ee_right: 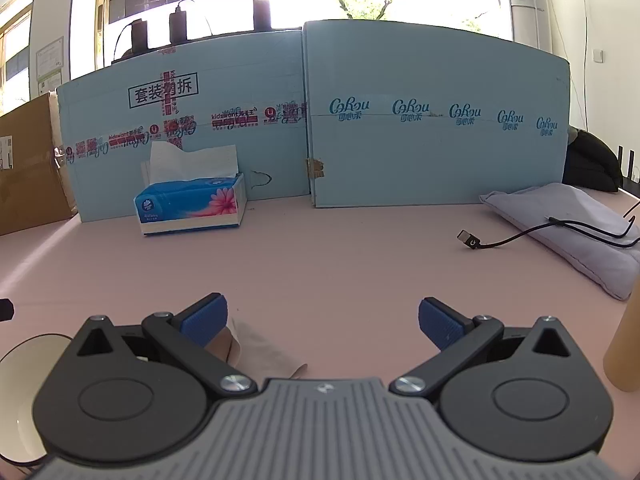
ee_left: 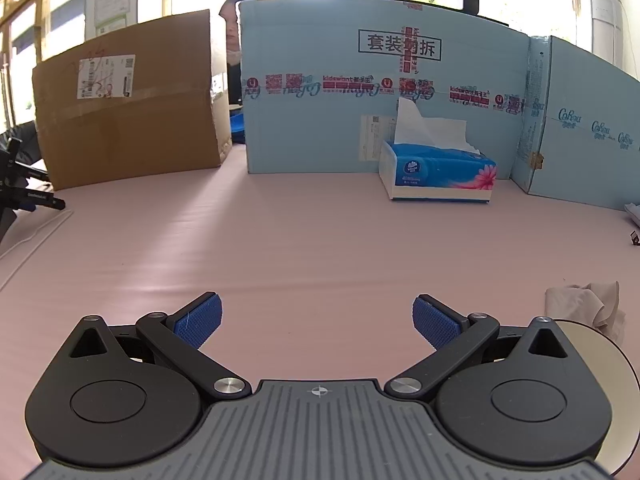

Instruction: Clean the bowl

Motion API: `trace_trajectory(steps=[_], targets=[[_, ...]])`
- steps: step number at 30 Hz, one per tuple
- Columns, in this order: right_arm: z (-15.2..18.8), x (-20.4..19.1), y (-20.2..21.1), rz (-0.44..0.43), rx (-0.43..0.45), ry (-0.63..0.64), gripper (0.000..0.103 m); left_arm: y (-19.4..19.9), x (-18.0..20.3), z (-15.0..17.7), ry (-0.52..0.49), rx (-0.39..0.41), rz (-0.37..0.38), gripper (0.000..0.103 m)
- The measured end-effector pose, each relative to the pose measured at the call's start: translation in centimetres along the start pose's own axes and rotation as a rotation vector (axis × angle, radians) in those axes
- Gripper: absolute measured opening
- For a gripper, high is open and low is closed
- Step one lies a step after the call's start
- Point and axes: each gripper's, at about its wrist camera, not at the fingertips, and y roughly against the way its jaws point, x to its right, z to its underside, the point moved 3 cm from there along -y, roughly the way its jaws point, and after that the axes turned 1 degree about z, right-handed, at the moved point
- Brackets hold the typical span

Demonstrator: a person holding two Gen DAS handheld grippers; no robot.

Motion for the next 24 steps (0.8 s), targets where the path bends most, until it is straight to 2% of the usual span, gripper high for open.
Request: trace_trajectory(steps=[24], targets=[[0.12, -0.02, -0.15, -0.002, -0.011, -0.003, 0.103, 0.10, 0.01, 0.18, 0.001, -0.009, 0.017, 0.103]])
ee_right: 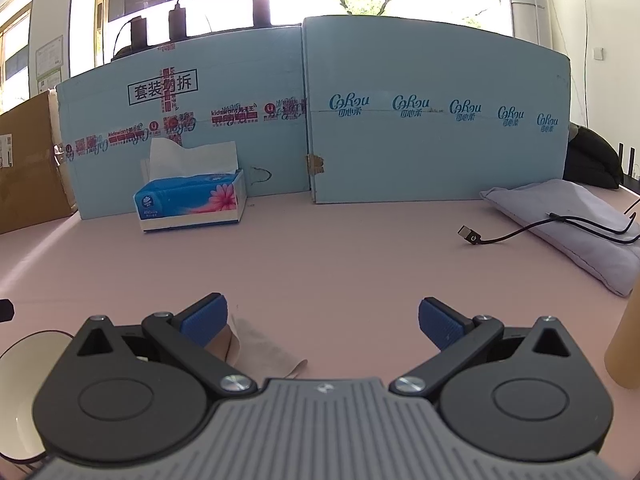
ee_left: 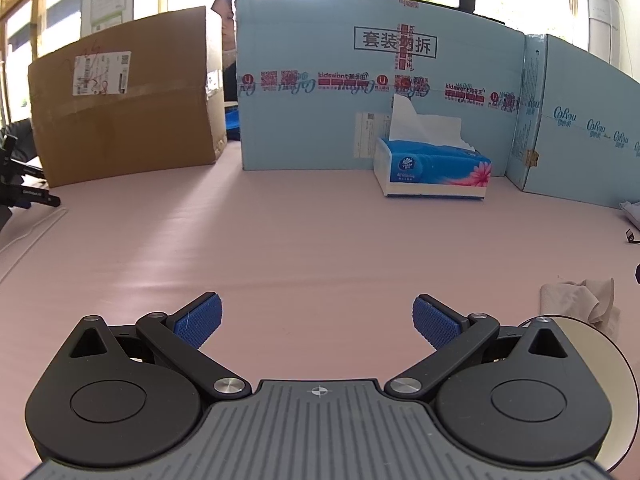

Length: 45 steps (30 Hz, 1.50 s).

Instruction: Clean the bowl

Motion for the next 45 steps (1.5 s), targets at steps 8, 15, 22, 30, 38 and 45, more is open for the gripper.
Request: trace_trajectory(steps=[8, 15, 22, 30, 38, 45], targets=[[0.1, 0.1, 0.0, 0.001, -0.003, 0.000, 0.103, -0.1, 0.0, 0.1, 0.000, 0.000, 0.001, 0.103], [0.2, 0.1, 0.0, 0.001, -0.005, 0.004, 0.103, -0.2, 0.0, 0.1, -0.002, -0.002, 0.003, 0.103], [0.3, 0.1, -0.1, 0.001, -0.007, 0.005, 0.103, -0.1, -0.1, 0.1, 0.000, -0.003, 0.003, 0.103], [0.3, 0.0, 0.0, -0.001, -0.006, 0.007, 0.103, -0.2, -0.4, 0.2, 0.006, -0.006, -0.003, 0.103], [0.3, -0.3, 0.1, 0.002, 0.000, 0.022, 0.103, 0.0, -0.5, 0.2, 0.006, 0.002, -0.003, 0.103], [0.4, -0.2, 0.6, -0.009, 0.037, 0.028, 0.103, 0.0, -1.9, 0.1, 0.113, -0.002, 0.069, 0.103]])
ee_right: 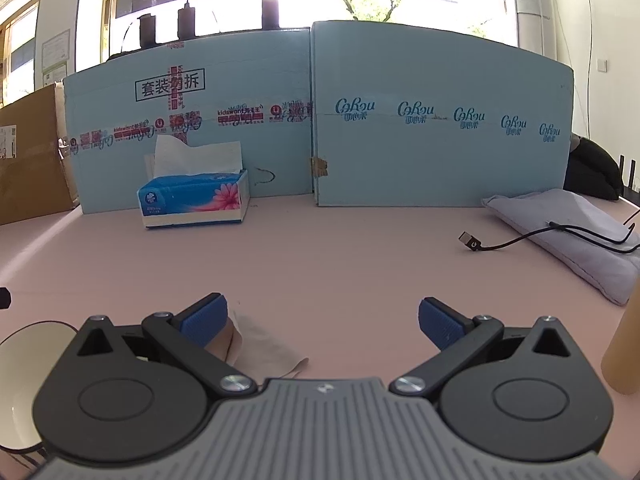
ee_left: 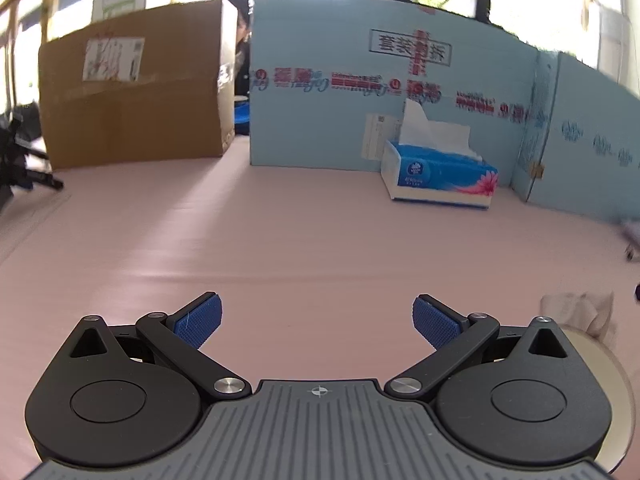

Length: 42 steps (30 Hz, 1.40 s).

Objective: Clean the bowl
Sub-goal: 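Lower the right gripper onto the beige cloth and close on it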

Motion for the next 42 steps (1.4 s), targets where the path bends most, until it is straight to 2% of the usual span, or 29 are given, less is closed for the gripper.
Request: trace_trajectory(steps=[3, 6, 12, 14, 17, 20, 23, 25, 26, 29, 31, 37, 40, 42], targets=[[0.2, 0.4, 0.6, -0.039, 0.055, -0.015, 0.103, 0.3, -0.7, -0.2, 0.056, 0.021, 0.072, 0.103], [0.1, 0.7, 1.0, -0.069, 0.088, -0.035, 0.103, 1.1, -1.6, -0.5, 0.109, 0.078, 0.173, 0.103], [-0.1, 0.5, 1.6, -0.111, 0.119, -0.029, 0.103, 3.2, -1.2, 0.4, 0.039, 0.196, 0.253, 0.103], [-0.1, 0.2, 1.6, -0.120, 0.119, -0.014, 0.103, 3.6, -1.1, 0.5, 0.078, 0.216, 0.311, 0.103], [0.1, -0.3, 1.6, -0.127, 0.108, 0.007, 0.103, 3.3, -1.1, 0.7, 0.092, 0.197, 0.319, 0.103], [0.5, -0.6, 1.3, -0.096, 0.096, 0.023, 0.103, 2.8, -1.1, 0.8, 0.092, 0.173, 0.279, 0.103], [0.8, -0.9, 0.9, -0.121, 0.079, 0.029, 0.103, 3.0, -1.5, 0.9, 0.104, 0.197, 0.262, 0.101], [1.0, -1.3, 0.7, -0.143, 0.065, 0.032, 0.101, 3.1, -1.6, 0.9, 0.102, 0.198, 0.262, 0.096], [1.1, -1.5, 0.5, -0.156, 0.057, 0.034, 0.097, 3.1, -1.6, 0.9, 0.095, 0.194, 0.266, 0.091], [1.3, -2.3, -0.1, -0.191, 0.019, 0.040, 0.084, 3.0, -1.2, 1.1, 0.069, 0.157, 0.309, 0.067], [1.5, -2.8, -0.6, -0.204, -0.005, 0.038, 0.078, 3.0, -0.8, 1.3, 0.042, 0.140, 0.349, 0.065], [1.9, -3.8, -1.5, -0.235, -0.040, 0.057, 0.069, 3.0, 0.3, 1.7, -0.011, 0.136, 0.410, 0.057], [2.0, -4.4, -2.0, -0.246, -0.059, 0.067, 0.065, 3.0, 0.9, 1.9, -0.034, 0.112, 0.432, 0.049], [2.0, -4.8, -2.3, -0.251, -0.066, 0.075, 0.063, 3.0, 1.1, 2.1, -0.038, 0.093, 0.460, 0.038]])
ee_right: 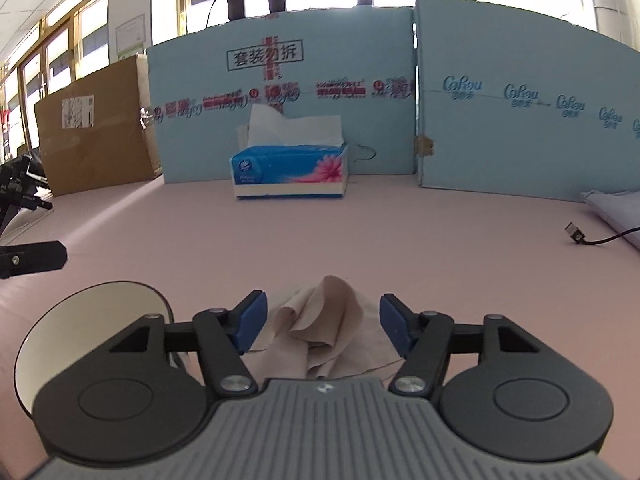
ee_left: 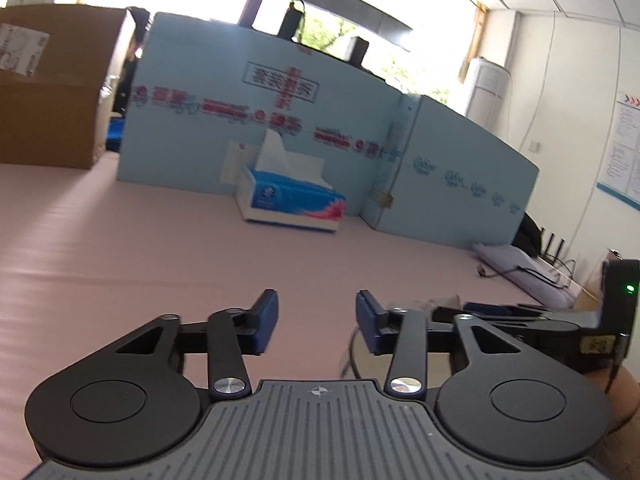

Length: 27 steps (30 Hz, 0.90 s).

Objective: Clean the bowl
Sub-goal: 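Lower the right gripper onto the beige cloth and close on it, then lift the cloth with the right gripper while the left gripper grasps the bowl rim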

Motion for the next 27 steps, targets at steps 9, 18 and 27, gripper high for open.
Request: trace_trajectory(steps=[9, 18, 27], targets=[[-0.6, 0.1, -0.7, 0.005, -0.030, -0.020, 0.057, 0.0, 0.1, 0.9, 0.003, -0.035, 0.028, 0.037], [-0.3, -0.2, -1.2, 0.029, -0.065, 0.016, 0.045, 0.4, 0.5, 1.2, -0.014, -0.044, 0.052, 0.037], [0.0, -0.1, -2.2, 0.017, -0.100, 0.022, 0.012, 0.3, 0.6, 1.3, -0.019, -0.048, 0.058, 0.037]])
